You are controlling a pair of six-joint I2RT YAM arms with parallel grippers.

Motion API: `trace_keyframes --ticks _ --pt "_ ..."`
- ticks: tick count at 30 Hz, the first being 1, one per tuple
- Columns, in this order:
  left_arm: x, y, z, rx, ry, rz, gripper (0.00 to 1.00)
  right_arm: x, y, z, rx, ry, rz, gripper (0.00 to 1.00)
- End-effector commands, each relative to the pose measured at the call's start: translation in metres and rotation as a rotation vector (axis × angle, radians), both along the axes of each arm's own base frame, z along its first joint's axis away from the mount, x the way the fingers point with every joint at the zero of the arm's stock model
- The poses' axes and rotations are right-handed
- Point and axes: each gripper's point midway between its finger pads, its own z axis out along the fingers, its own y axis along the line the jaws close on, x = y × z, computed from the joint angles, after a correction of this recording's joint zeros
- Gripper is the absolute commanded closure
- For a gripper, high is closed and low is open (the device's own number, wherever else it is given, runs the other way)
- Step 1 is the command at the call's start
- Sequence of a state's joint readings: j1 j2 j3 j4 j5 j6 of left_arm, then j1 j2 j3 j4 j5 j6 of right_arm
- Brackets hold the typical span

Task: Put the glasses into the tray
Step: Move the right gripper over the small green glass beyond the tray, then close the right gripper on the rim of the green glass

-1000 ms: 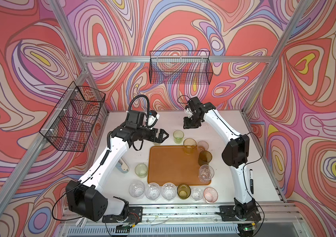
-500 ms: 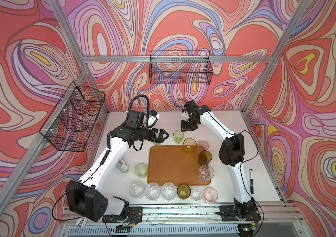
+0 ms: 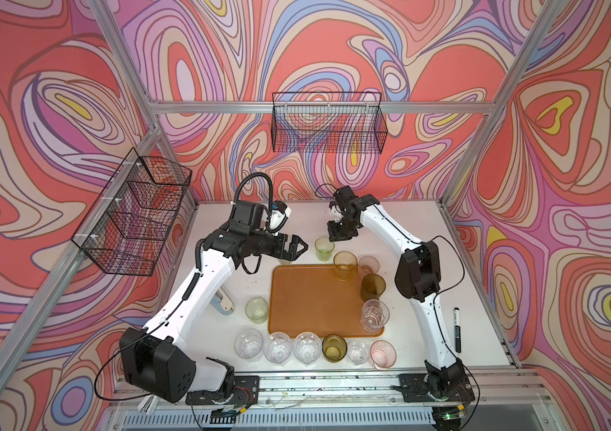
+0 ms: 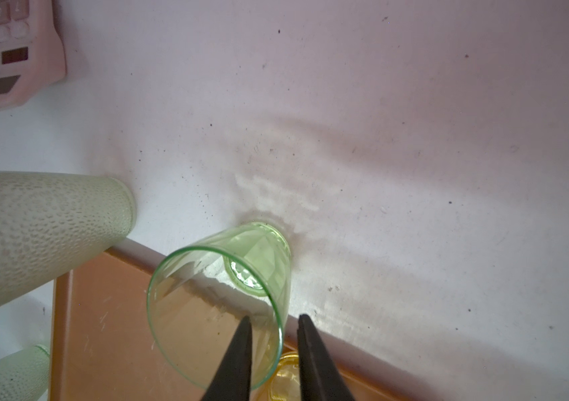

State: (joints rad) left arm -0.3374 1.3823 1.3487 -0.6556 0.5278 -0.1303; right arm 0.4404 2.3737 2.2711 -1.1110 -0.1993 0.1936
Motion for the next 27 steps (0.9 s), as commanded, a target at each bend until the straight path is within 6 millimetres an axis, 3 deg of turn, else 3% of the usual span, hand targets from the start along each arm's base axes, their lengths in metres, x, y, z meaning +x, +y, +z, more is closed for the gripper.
trace_keyframes --ticks 1,12,19,27 --pt "-0.003 -0.004 0.006 -0.001 -0.011 -0.03 0.0 -0.001 0.002 -0.022 -0.024 0.028 0.002 0.79" --pt "-0.003 -0.004 0.007 0.002 -0.014 -0.03 0.0 0.0 0.003 -0.023 -0.026 0.026 -0.001 0.87" --pt "-0.004 -0.004 0.007 0.003 -0.015 -0.03 0.0 0.002 0.002 -0.018 -0.034 0.012 -0.011 0.97" --pt "-0.004 -0.004 0.008 0.002 -0.018 -0.03 0.0 0.004 -0.001 0.001 -0.051 -0.032 -0.025 1.0"
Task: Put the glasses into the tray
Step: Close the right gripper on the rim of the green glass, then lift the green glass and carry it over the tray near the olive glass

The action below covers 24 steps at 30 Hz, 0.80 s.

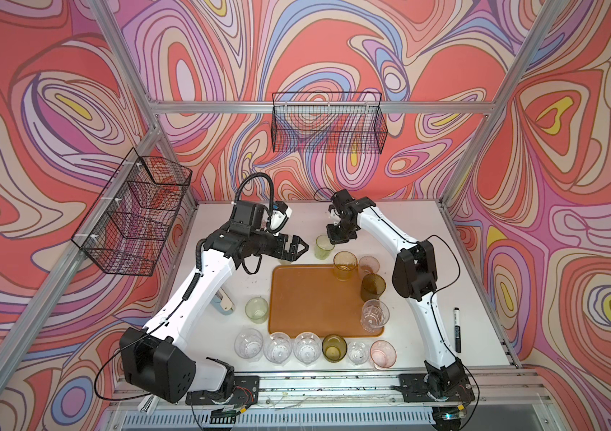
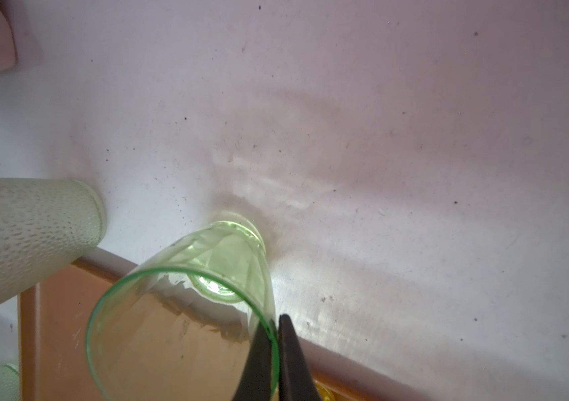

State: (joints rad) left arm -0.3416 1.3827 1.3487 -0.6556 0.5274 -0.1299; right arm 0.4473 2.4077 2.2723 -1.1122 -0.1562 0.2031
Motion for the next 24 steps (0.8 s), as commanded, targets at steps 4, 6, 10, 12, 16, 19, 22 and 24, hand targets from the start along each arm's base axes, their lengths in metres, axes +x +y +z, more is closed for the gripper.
trace_keyframes --ticks 4,6,10,12,16,19,22,24 --pt "-0.003 -0.003 0.007 0.006 -0.018 -0.024 0.0 0.002 0.001 0.038 -0.008 -0.079 -0.013 1.0" --pt "-0.003 -0.002 0.007 0.012 -0.018 -0.021 0.0 0.001 -0.001 0.047 -0.011 -0.088 -0.016 1.0" --pt "-0.003 -0.002 0.008 0.012 -0.02 -0.021 0.0 -0.002 -0.004 0.067 -0.013 -0.119 -0.021 1.0" --pt "-0.003 -0.002 0.007 0.011 -0.018 -0.021 0.0 -0.004 -0.005 0.076 -0.013 -0.131 -0.021 1.0" --pt "-0.003 0.0 0.007 0.024 -0.023 -0.02 0.0 -0.012 -0.008 0.097 -0.011 -0.152 -0.024 1.0" --pt "-0.003 0.0 0.006 0.026 -0.022 -0.02 0.0 -0.019 -0.011 0.111 -0.016 -0.165 -0.026 1.0" --pt "-0.003 -0.002 0.005 0.022 -0.014 -0.025 0.0 -0.029 -0.013 0.124 -0.029 -0.175 -0.023 1.0" --pt "-0.004 -0.002 0.007 0.024 -0.019 -0.025 0.0 -0.038 -0.015 0.133 -0.035 -0.182 -0.018 1.0"
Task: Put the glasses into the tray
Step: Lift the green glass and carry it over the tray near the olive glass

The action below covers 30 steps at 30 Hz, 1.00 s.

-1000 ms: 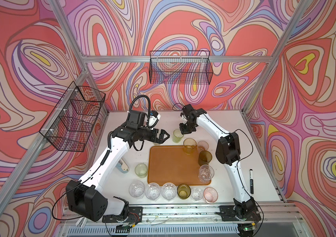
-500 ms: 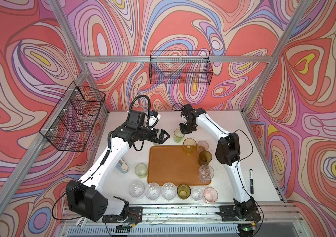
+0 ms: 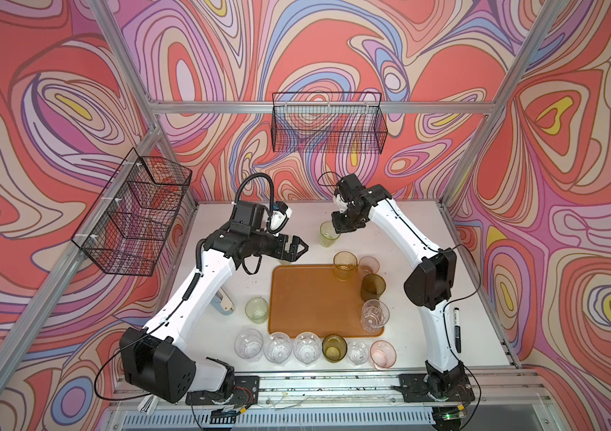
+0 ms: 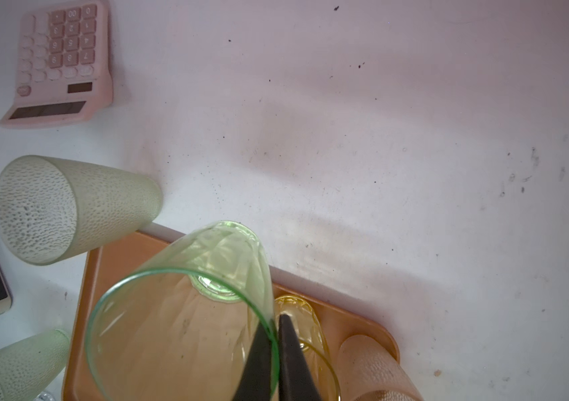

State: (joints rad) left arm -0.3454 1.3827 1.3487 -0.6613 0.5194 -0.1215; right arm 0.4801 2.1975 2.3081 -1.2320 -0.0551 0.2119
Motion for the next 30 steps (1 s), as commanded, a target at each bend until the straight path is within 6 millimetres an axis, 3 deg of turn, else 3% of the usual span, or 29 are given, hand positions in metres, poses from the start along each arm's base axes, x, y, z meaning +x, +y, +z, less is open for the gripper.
trace_keyframes --ticks 1,15,30 --pt "-0.004 -0.001 0.009 0.014 -0.022 -0.02 0.0 -0.018 -0.005 0.03 -0.012 -0.035 -0.002 1.0" --pt "-0.002 0.005 0.009 0.048 -0.044 -0.004 0.0 -0.078 -0.023 0.067 -0.054 -0.048 0.032 1.0" --pt "-0.003 0.002 0.006 0.065 -0.047 -0.01 0.0 -0.145 -0.027 0.057 -0.078 0.007 0.113 1.0"
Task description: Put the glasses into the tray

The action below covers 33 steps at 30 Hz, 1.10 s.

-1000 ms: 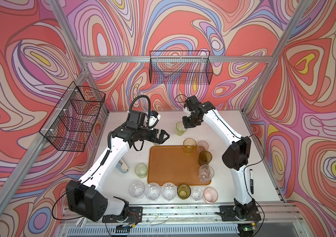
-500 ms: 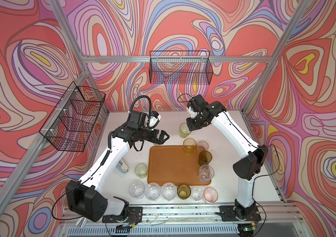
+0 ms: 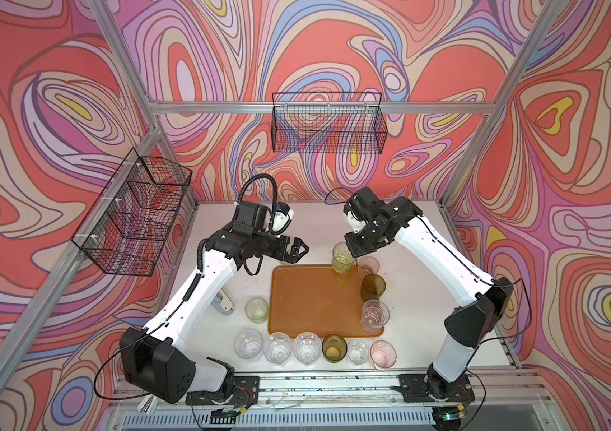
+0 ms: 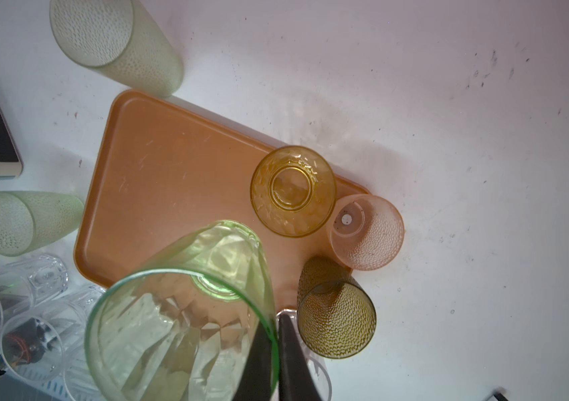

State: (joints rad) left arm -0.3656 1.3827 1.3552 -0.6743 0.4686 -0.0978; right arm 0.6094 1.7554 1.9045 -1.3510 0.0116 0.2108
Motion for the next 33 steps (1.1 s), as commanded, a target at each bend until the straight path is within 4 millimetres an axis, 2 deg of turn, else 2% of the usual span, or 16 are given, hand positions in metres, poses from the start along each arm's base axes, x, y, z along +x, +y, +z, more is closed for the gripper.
trace_keyframes --ticks 1,13,22,33 --pt "-0.002 0.002 0.008 0.02 -0.027 -0.011 0.0 -0.014 -0.001 0.008 0.016 -0.021 0.013 1.0" --pt "-0.003 -0.004 0.008 -0.014 -0.013 -0.024 0.0 -0.039 -0.008 -0.042 -0.031 0.074 -0.044 1.0" --pt "-0.002 -0.003 0.007 -0.001 -0.01 -0.019 0.0 -0.038 -0.014 -0.066 -0.053 0.088 -0.116 1.0" --pt "-0.001 -0.003 0.004 0.008 -0.003 -0.018 0.0 -0.036 -0.01 -0.097 -0.057 0.122 -0.151 1.0"
